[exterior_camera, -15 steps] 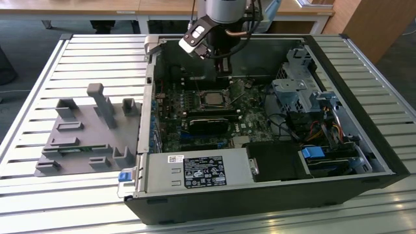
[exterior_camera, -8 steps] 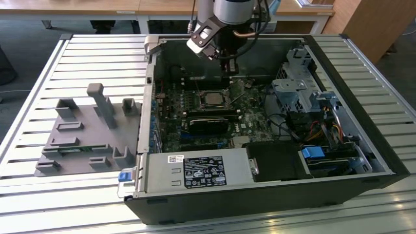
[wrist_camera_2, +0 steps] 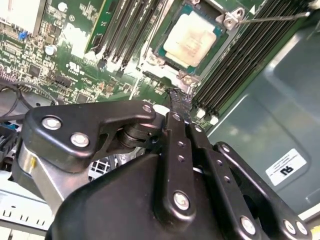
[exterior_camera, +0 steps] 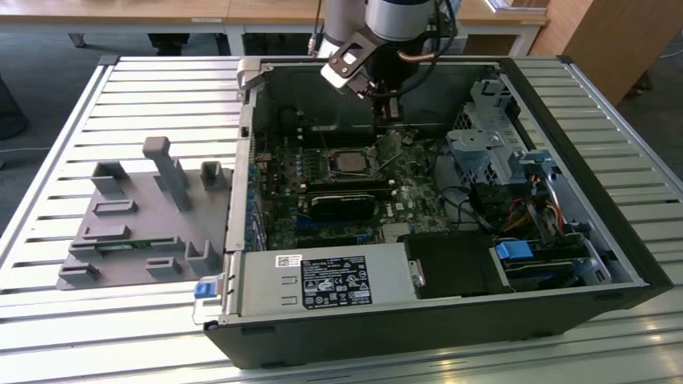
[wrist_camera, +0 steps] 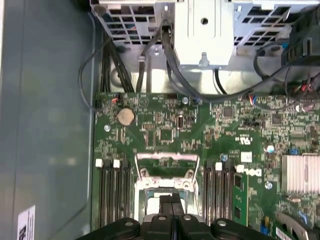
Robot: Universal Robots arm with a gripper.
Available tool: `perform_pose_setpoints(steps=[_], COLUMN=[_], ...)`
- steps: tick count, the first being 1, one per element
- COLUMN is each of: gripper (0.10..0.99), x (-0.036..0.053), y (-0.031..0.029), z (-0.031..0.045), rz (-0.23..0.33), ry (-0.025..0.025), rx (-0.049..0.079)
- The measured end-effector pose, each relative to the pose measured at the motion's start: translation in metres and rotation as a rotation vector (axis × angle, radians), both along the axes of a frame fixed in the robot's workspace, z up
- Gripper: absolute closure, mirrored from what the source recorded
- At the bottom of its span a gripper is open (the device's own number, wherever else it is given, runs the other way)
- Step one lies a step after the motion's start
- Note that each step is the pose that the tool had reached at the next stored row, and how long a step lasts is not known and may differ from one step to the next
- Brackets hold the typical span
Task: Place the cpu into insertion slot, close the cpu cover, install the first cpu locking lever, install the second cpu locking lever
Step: 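Close the cpu cover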
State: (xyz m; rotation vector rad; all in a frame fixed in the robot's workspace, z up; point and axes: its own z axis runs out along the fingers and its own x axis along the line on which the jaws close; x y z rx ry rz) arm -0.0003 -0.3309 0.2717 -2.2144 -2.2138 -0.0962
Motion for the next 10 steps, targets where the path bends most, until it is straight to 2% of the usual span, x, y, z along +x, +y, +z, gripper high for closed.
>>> perform_pose_setpoints(steps=[6, 10], gripper=[0.98, 0.98], x=[0.0096, 0.0111], y=[0.0, 0.0], z=[-0.0019, -0.0023], rz=[-0.002, -0.002], ry=[0.0027, 0.0037], rx=[0.0, 0.0])
